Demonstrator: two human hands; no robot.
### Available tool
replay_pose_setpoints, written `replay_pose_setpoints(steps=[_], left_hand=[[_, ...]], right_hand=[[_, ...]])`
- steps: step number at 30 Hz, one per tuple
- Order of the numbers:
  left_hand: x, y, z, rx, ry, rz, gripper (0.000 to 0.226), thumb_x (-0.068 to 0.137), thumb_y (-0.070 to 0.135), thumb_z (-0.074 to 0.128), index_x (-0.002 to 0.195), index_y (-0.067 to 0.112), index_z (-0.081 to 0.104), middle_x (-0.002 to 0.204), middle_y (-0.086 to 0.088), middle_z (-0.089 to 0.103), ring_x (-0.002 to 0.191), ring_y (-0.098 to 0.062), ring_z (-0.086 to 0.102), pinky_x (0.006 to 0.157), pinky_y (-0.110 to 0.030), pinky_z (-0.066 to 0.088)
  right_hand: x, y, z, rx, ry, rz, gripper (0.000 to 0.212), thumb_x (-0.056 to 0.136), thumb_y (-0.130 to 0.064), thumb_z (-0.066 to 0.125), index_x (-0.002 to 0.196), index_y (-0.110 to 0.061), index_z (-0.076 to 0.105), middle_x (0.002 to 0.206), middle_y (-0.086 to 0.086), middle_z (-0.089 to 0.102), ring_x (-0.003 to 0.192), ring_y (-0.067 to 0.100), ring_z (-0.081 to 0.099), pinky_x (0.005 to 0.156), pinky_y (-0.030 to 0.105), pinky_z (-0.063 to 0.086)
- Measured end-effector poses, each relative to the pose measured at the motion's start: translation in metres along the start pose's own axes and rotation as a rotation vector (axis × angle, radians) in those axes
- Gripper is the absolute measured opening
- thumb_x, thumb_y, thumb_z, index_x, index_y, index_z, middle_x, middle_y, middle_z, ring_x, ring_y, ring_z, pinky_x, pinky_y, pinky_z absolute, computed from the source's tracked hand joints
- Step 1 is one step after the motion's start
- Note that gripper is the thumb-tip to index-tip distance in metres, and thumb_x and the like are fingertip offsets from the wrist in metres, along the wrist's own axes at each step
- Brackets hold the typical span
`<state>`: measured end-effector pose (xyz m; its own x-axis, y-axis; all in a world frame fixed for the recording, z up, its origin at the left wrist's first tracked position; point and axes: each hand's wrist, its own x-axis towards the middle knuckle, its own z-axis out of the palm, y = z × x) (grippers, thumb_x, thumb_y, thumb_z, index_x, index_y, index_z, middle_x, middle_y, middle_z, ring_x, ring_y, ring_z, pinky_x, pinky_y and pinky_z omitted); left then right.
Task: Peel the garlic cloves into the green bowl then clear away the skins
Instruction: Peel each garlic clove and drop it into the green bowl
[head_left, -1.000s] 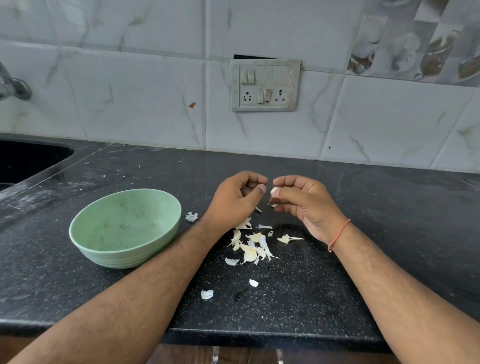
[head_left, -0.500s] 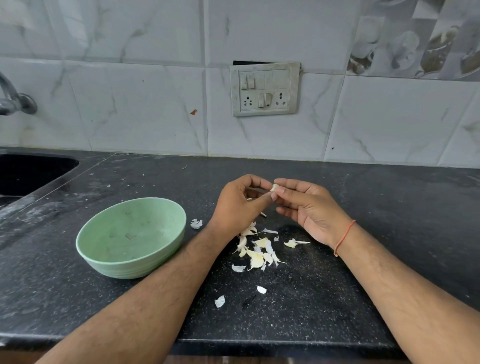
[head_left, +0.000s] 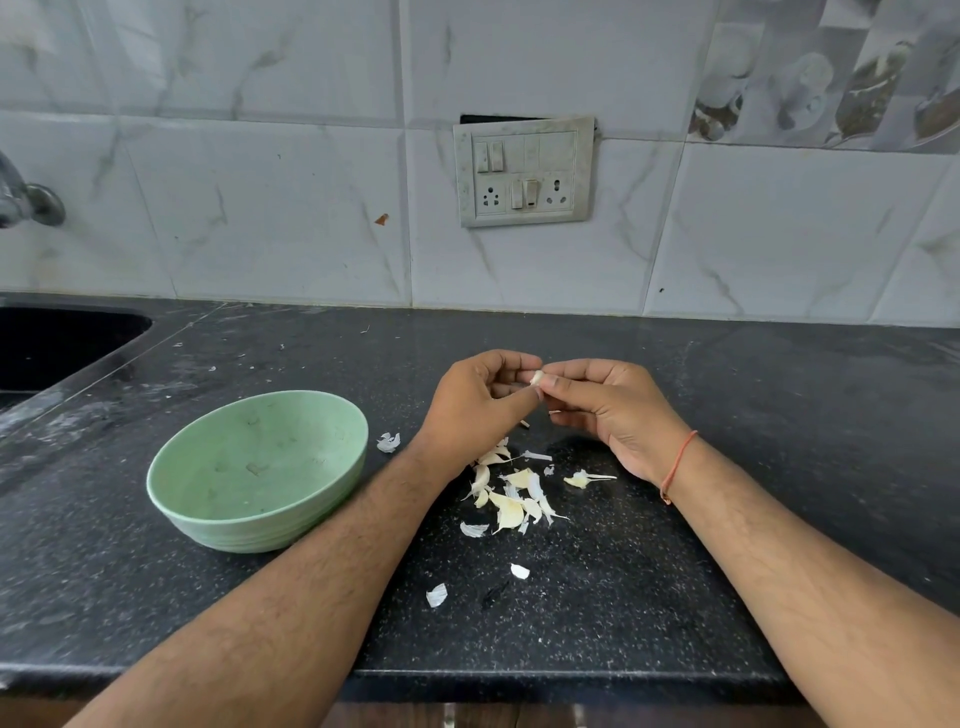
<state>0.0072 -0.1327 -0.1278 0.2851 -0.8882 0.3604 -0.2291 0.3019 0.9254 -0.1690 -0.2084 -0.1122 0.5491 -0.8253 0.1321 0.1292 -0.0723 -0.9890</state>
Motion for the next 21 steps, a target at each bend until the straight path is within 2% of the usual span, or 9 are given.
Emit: replay_pose_setpoints(steps=[3, 6, 8, 10, 13, 15, 19, 21], left_hand=[[0.0, 0.0, 0.001, 0.001, 0.048, -0.036, 0.013, 0.097, 0.027, 0.073, 0.107, 0.027, 0.08, 0.084, 0.003, 0.076, 0.077, -0.016, 0.065, 0.081, -0.038, 0.061], [0.001, 0.0, 0.001, 0.059, 0.064, -0.018, 0.014, 0.099, 0.037, 0.072, 0.104, 0.028, 0.081, 0.076, 0.007, 0.074, 0.071, -0.018, 0.064, 0.078, -0.038, 0.06], [0.002, -0.001, 0.001, 0.104, 0.061, -0.017, 0.017, 0.099, 0.043, 0.071, 0.101, 0.031, 0.083, 0.079, 0.002, 0.078, 0.077, -0.03, 0.073, 0.085, -0.044, 0.065], [0.003, -0.002, 0.001, 0.149, 0.053, -0.029, 0.024, 0.097, 0.051, 0.068, 0.095, 0.033, 0.083, 0.082, -0.006, 0.079, 0.086, -0.036, 0.075, 0.084, -0.053, 0.065], [0.004, -0.002, 0.002, 0.2, 0.039, -0.046, 0.031, 0.101, 0.051, 0.065, 0.089, 0.029, 0.084, 0.08, -0.002, 0.079, 0.085, -0.034, 0.077, 0.083, -0.054, 0.065], [0.004, -0.002, 0.002, 0.203, 0.032, -0.061, 0.03, 0.103, 0.046, 0.065, 0.09, 0.027, 0.084, 0.08, 0.002, 0.08, 0.085, -0.032, 0.078, 0.084, -0.053, 0.065], [0.004, -0.004, 0.002, 0.197, 0.013, -0.043, 0.023, 0.099, 0.05, 0.067, 0.097, 0.035, 0.085, 0.085, 0.003, 0.081, 0.084, -0.028, 0.079, 0.084, -0.053, 0.065], [0.003, -0.004, 0.002, 0.179, 0.001, -0.047, 0.024, 0.097, 0.052, 0.068, 0.1, 0.036, 0.085, 0.086, 0.003, 0.082, 0.086, -0.028, 0.079, 0.084, -0.053, 0.065]], right_hand=[[0.0, 0.001, 0.003, -0.076, 0.061, -0.054, 0.02, 0.088, -0.011, 0.084, 0.108, -0.006, 0.082, 0.103, 0.015, 0.081, 0.092, 0.023, 0.073, 0.083, 0.037, 0.062], [-0.001, 0.001, 0.006, -0.159, 0.072, -0.101, 0.02, 0.09, -0.01, 0.083, 0.11, -0.006, 0.081, 0.101, 0.011, 0.082, 0.096, 0.021, 0.077, 0.083, 0.039, 0.063], [-0.001, 0.0, 0.006, -0.196, 0.086, -0.121, 0.018, 0.09, -0.011, 0.083, 0.108, -0.007, 0.081, 0.099, 0.011, 0.082, 0.097, 0.021, 0.078, 0.083, 0.041, 0.064], [-0.001, 0.0, 0.008, -0.22, 0.108, -0.145, 0.018, 0.089, -0.013, 0.085, 0.106, -0.008, 0.082, 0.096, 0.012, 0.082, 0.095, 0.022, 0.078, 0.082, 0.04, 0.065], [-0.001, -0.001, 0.009, -0.254, 0.148, -0.184, 0.018, 0.087, -0.018, 0.088, 0.103, -0.011, 0.082, 0.092, 0.015, 0.08, 0.085, 0.019, 0.075, 0.077, 0.036, 0.066], [-0.001, -0.001, 0.01, -0.32, 0.169, -0.212, 0.018, 0.086, -0.023, 0.089, 0.101, -0.016, 0.083, 0.085, 0.009, 0.079, 0.079, 0.016, 0.074, 0.076, 0.035, 0.065], [0.001, 0.003, 0.015, -0.472, 0.221, -0.264, 0.013, 0.086, -0.023, 0.087, 0.098, -0.025, 0.084, 0.084, -0.002, 0.08, 0.084, 0.021, 0.079, 0.083, 0.045, 0.067], [0.001, 0.003, 0.018, -0.532, 0.241, -0.286, 0.013, 0.085, -0.022, 0.085, 0.097, -0.028, 0.083, 0.081, -0.005, 0.079, 0.079, 0.017, 0.078, 0.083, 0.041, 0.067]])
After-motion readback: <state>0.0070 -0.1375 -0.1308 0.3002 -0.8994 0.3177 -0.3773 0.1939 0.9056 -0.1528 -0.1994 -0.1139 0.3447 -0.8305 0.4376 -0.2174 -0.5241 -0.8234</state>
